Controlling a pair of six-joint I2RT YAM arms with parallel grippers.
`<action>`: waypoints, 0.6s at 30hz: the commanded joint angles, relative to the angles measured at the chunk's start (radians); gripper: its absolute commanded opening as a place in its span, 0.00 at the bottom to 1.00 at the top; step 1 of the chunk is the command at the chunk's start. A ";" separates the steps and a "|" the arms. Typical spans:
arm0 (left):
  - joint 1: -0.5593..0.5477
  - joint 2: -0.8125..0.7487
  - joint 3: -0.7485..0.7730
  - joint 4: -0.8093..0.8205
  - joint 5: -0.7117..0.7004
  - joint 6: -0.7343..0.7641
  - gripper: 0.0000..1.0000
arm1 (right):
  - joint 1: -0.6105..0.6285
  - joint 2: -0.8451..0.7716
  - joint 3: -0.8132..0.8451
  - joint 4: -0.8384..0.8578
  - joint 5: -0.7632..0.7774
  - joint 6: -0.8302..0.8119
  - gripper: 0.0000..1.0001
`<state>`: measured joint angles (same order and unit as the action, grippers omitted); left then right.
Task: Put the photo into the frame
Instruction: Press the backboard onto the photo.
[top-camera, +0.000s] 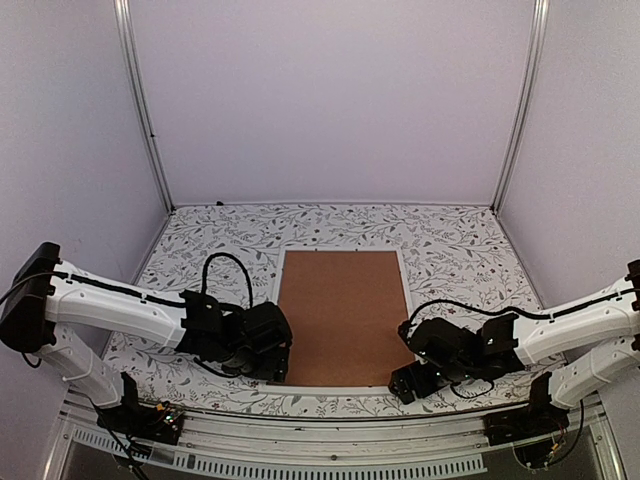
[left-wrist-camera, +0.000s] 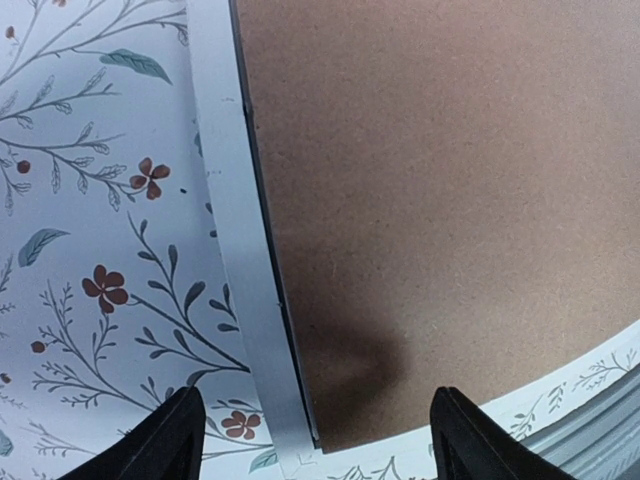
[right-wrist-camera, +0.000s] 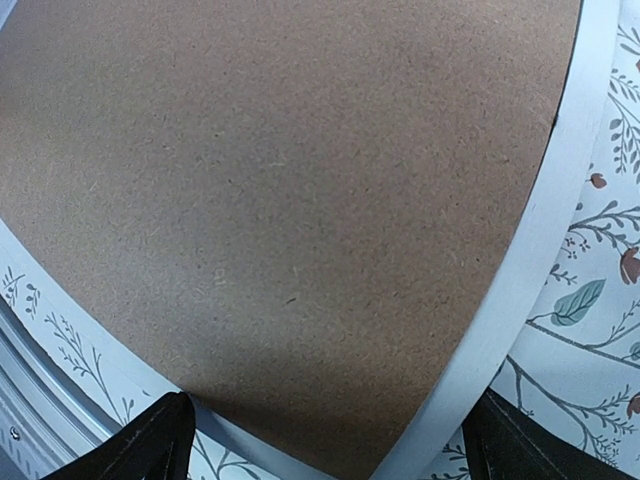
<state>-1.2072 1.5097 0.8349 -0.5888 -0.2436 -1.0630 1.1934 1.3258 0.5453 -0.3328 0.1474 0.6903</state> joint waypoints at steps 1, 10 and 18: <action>0.006 -0.004 -0.011 0.006 0.000 0.001 0.80 | 0.006 0.036 -0.008 -0.025 0.017 0.024 0.96; 0.007 0.015 -0.026 0.031 0.018 0.000 0.80 | 0.007 0.032 -0.015 0.020 0.025 0.077 0.95; 0.006 0.024 -0.030 0.042 0.025 0.001 0.79 | 0.008 0.045 -0.016 0.054 0.032 0.101 0.94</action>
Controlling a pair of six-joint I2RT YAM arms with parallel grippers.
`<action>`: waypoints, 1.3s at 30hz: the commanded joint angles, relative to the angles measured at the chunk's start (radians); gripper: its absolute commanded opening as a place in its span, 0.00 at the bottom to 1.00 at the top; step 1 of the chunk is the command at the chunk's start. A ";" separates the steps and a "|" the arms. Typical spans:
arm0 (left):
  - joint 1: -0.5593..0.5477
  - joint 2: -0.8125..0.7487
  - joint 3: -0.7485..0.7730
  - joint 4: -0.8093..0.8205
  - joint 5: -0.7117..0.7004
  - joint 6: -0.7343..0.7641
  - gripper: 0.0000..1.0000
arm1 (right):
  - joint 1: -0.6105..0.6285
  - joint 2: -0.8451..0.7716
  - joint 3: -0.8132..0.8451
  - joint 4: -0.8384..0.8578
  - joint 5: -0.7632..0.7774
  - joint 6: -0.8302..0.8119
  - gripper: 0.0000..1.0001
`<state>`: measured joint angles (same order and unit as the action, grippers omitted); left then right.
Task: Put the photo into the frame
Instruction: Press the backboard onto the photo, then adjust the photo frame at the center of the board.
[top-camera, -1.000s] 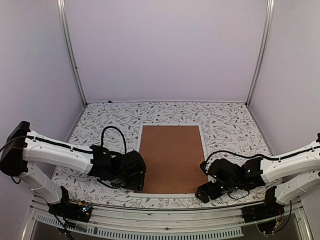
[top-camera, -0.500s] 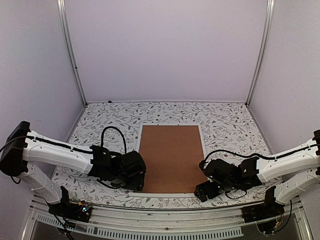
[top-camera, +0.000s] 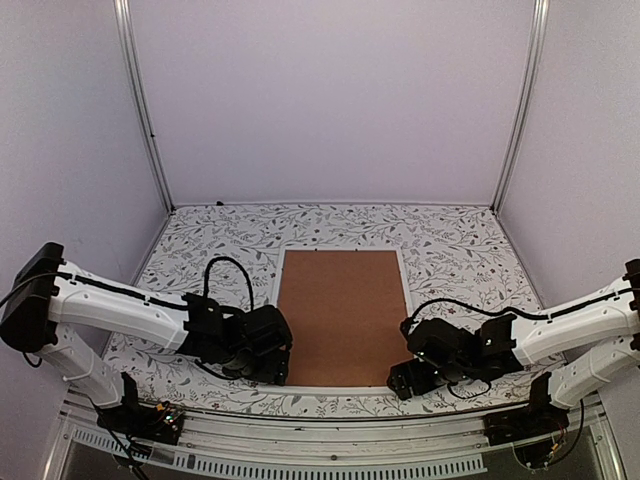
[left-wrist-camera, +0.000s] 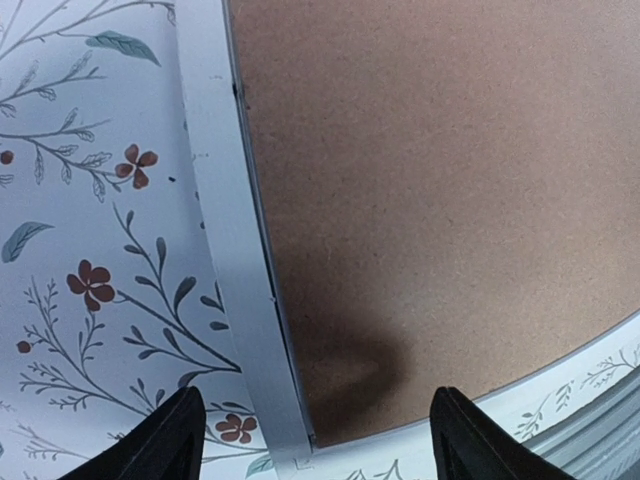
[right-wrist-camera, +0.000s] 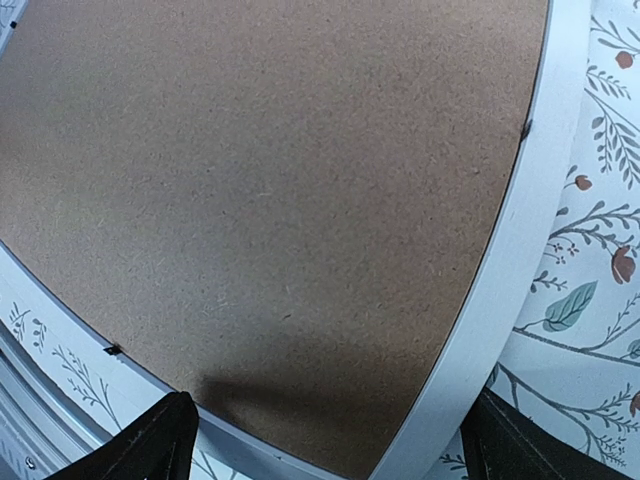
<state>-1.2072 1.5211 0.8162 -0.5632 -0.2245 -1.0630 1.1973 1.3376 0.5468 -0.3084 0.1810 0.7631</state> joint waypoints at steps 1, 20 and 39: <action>0.006 0.014 -0.012 0.016 0.005 0.001 0.79 | 0.003 0.035 -0.018 0.029 -0.004 0.028 0.94; 0.207 -0.081 0.038 0.009 -0.046 0.151 0.80 | -0.209 -0.023 0.170 -0.138 0.059 0.051 0.97; 0.473 0.192 0.248 0.147 0.098 0.433 0.69 | -0.517 0.281 0.365 -0.027 -0.071 -0.254 0.86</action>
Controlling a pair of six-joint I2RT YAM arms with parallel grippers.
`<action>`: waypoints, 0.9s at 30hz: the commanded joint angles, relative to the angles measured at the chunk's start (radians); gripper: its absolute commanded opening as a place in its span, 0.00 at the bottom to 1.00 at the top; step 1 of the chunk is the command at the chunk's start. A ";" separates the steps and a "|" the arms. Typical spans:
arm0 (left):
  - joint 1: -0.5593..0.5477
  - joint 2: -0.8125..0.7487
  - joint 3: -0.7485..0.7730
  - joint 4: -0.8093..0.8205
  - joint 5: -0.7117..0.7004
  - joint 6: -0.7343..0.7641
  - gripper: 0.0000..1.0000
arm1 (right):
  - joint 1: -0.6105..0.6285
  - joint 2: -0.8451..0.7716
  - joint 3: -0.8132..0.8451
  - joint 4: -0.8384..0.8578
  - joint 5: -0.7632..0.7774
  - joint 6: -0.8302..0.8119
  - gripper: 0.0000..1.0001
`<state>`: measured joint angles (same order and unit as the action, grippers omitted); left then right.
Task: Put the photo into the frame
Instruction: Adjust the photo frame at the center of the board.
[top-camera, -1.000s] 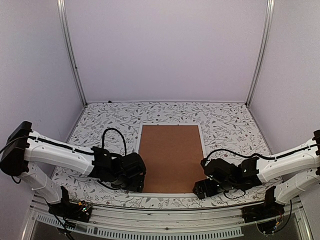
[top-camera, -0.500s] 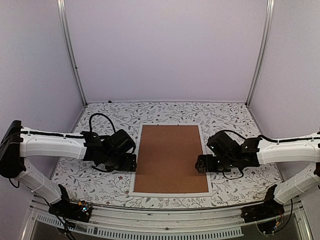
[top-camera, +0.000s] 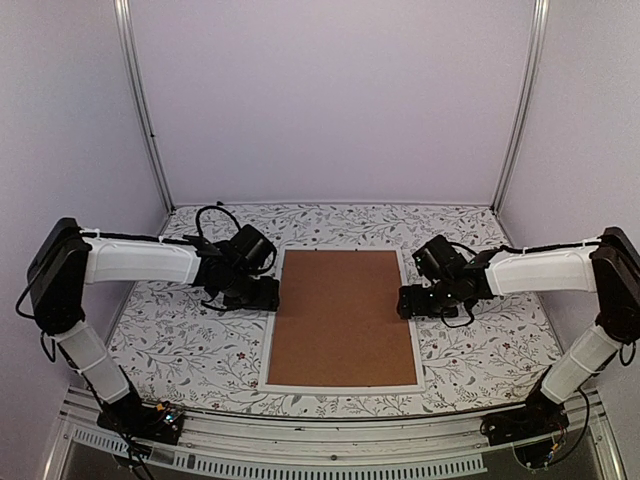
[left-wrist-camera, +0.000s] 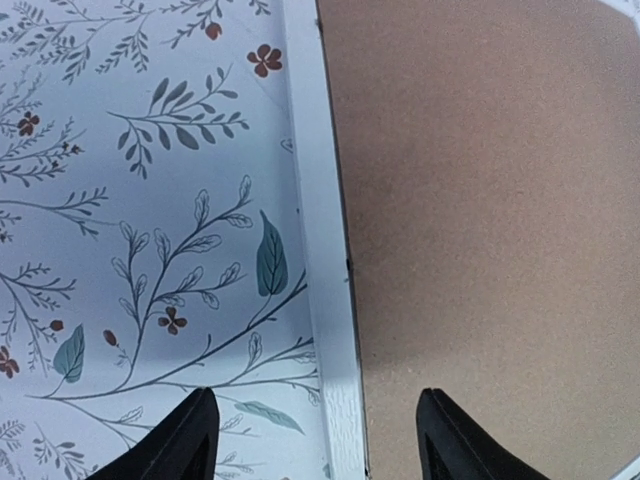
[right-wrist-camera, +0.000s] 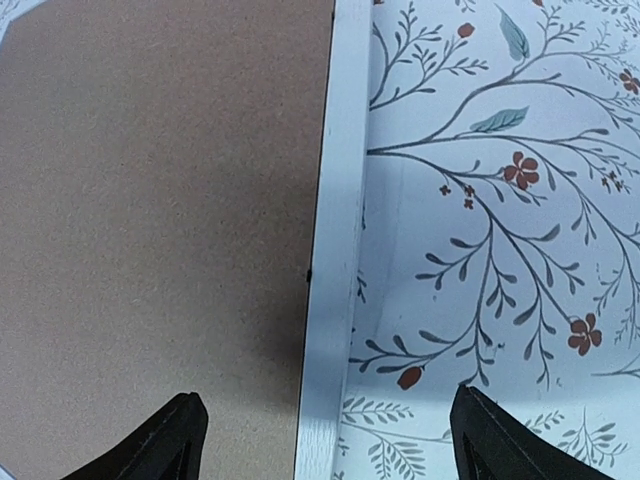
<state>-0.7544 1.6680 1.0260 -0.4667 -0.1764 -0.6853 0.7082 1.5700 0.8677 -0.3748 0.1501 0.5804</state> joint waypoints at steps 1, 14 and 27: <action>0.021 0.058 0.045 0.055 0.054 0.058 0.69 | -0.034 0.067 0.050 0.047 -0.046 -0.083 0.85; 0.075 0.069 -0.007 0.152 0.179 0.084 0.63 | -0.112 0.152 0.080 0.113 -0.192 -0.170 0.69; 0.187 0.101 0.042 0.137 0.241 0.147 0.63 | -0.168 0.265 0.184 0.132 -0.225 -0.215 0.59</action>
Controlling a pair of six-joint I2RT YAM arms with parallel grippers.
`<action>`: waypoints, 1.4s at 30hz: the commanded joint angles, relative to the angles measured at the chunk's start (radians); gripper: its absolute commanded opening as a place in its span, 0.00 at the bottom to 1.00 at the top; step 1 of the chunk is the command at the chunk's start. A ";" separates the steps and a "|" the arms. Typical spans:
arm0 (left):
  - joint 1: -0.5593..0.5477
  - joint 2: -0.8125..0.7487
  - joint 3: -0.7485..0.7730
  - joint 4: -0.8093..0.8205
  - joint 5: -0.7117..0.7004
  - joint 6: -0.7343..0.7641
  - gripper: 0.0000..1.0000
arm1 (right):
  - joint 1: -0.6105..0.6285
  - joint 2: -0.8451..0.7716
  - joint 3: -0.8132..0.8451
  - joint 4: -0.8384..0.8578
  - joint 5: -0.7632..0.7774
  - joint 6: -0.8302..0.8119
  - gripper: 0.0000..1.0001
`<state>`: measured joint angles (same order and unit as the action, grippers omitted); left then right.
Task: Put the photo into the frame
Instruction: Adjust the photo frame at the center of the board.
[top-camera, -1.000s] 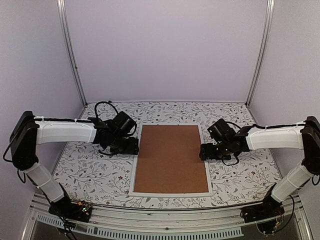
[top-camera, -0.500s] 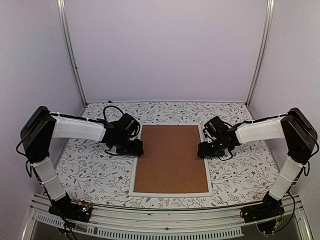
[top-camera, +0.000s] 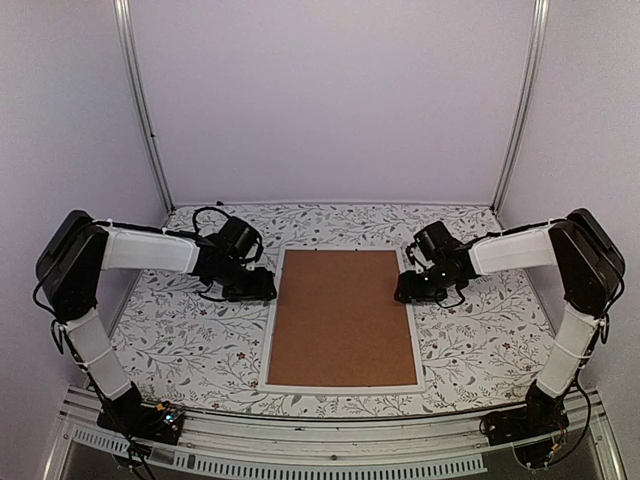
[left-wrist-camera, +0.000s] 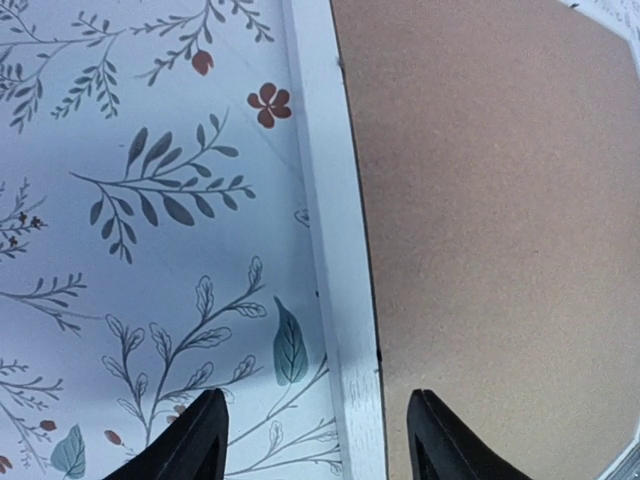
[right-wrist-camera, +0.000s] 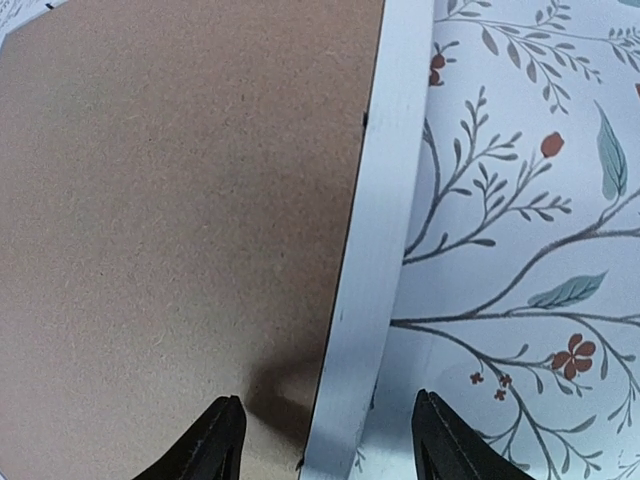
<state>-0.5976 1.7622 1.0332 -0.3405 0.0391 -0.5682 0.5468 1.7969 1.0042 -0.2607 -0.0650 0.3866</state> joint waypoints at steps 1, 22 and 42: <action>0.035 0.011 0.037 0.011 0.029 0.031 0.63 | -0.006 0.051 0.057 0.018 0.000 -0.020 0.57; 0.112 0.121 0.175 -0.015 0.045 0.093 0.63 | -0.006 0.029 -0.005 -0.012 0.014 0.027 0.15; 0.171 0.281 0.345 -0.049 0.152 0.163 0.63 | 0.003 -0.058 -0.064 -0.016 -0.048 0.043 0.08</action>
<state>-0.4309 2.0094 1.3415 -0.3717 0.1669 -0.4187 0.5392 1.7615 0.9543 -0.2474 -0.0662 0.4324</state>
